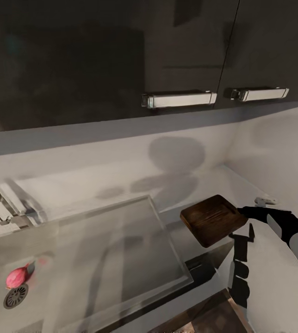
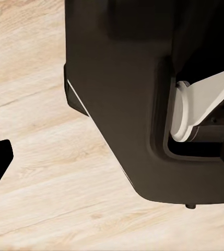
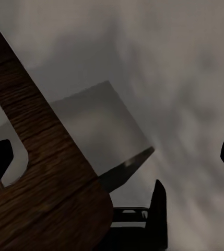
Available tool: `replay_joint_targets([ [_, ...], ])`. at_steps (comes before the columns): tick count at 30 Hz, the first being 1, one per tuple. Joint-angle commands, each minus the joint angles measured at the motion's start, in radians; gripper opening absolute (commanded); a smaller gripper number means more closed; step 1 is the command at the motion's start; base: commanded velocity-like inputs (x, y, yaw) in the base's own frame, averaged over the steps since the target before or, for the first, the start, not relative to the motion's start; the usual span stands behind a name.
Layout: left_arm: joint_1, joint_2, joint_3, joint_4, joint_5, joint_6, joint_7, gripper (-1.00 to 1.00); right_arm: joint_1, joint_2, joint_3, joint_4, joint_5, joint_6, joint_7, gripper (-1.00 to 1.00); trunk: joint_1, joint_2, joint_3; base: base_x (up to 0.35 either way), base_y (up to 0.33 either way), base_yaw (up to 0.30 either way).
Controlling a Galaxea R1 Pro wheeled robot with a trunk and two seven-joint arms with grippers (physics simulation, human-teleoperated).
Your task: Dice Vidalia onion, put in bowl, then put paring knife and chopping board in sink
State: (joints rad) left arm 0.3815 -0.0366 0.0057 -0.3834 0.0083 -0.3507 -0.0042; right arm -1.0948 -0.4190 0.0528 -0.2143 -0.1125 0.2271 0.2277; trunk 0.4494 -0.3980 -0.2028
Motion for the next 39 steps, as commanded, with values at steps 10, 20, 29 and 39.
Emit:
replay_joint_targets([
  [10,0.000,-0.001,0.000,-0.002,0.001,-0.001,0.000,1.00,-0.001,0.000,0.006,-0.002,-0.010,0.006,0.001,1.00,0.001,-0.002,-0.017,0.100,0.069,0.000],
  [20,0.000,-0.002,0.000,-0.001,0.001,-0.001,0.000,1.00,-0.001,-0.001,0.004,-0.001,-0.010,0.006,0.002,1.00,0.001,-0.002,-0.024,0.029,0.016,0.000],
  [29,0.000,-0.002,0.001,0.006,0.001,-0.001,0.000,1.00,-0.001,-0.001,0.005,-0.002,-0.010,0.006,0.002,1.00,0.001,-0.002,-0.025,0.000,0.000,0.000],
  [39,0.000,-0.002,0.000,0.007,0.001,-0.001,0.000,1.00,-0.001,-0.001,0.005,-0.001,-0.010,0.006,0.002,1.00,0.001,-0.002,-0.029,0.000,0.000,0.000],
])
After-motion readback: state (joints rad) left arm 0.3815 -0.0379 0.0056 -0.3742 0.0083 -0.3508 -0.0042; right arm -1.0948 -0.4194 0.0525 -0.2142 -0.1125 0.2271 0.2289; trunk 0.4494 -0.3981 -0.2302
